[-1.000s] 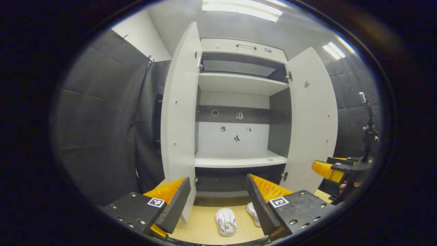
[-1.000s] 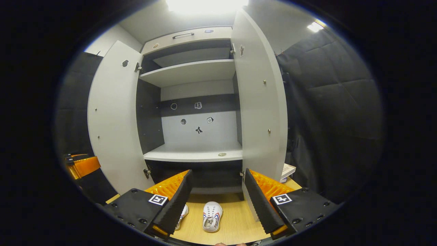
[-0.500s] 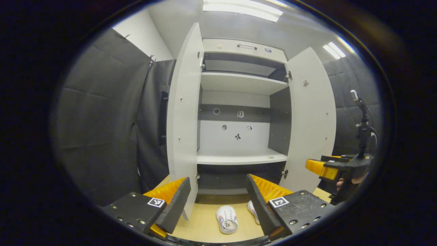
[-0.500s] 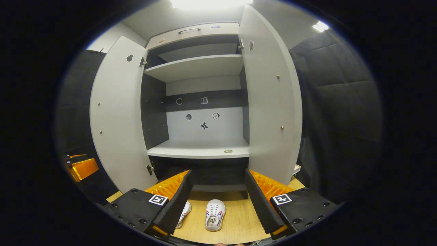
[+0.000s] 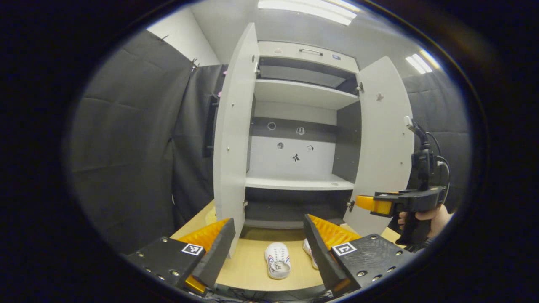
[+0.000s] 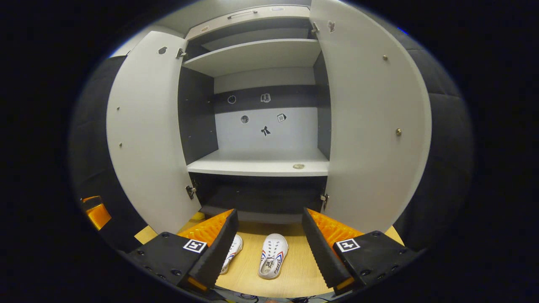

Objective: Grab one shoe with the right hand and put it into the shoe cabinet, grab the other shoe with the left hand and put it into the shoe cabinet; then close the right door with the right hand and the left door with the left hand.

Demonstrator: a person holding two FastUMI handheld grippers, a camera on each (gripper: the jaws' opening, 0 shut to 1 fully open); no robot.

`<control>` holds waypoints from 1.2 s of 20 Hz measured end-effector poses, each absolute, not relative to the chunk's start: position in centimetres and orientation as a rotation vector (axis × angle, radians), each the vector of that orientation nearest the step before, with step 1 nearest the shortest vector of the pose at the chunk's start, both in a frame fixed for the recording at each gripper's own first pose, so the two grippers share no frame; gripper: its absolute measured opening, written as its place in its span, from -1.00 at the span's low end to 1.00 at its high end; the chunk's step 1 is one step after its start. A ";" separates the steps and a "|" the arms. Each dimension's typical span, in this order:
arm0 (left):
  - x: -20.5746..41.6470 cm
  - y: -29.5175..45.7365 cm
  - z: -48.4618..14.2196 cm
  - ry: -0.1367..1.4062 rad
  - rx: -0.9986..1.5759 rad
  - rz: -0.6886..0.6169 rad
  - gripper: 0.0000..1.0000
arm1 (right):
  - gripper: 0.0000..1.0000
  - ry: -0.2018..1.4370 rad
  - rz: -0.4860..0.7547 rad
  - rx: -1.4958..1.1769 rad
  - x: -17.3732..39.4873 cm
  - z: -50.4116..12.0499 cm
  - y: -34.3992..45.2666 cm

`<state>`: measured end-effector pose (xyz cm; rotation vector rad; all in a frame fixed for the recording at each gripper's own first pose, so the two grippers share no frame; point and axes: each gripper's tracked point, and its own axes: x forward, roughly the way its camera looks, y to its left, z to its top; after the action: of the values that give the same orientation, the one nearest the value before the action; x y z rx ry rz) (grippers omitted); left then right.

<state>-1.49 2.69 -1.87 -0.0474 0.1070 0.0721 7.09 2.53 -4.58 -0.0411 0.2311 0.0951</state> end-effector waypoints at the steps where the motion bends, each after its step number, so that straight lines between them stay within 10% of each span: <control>1: -1.5 2.8 -1.9 0.112 -0.046 0.078 0.88 | 0.91 0.252 0.103 -0.041 7.6 -5.3 2.8; 24: -3.3 4.4 -5.3 0.306 -0.137 0.227 0.89 | 0.92 0.778 0.163 -0.025 16.9 -31.8 6.2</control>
<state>-3.34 4.43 -5.30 -0.1373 0.3064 0.2268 16.87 6.19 -31.80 -0.0245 0.7777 0.1627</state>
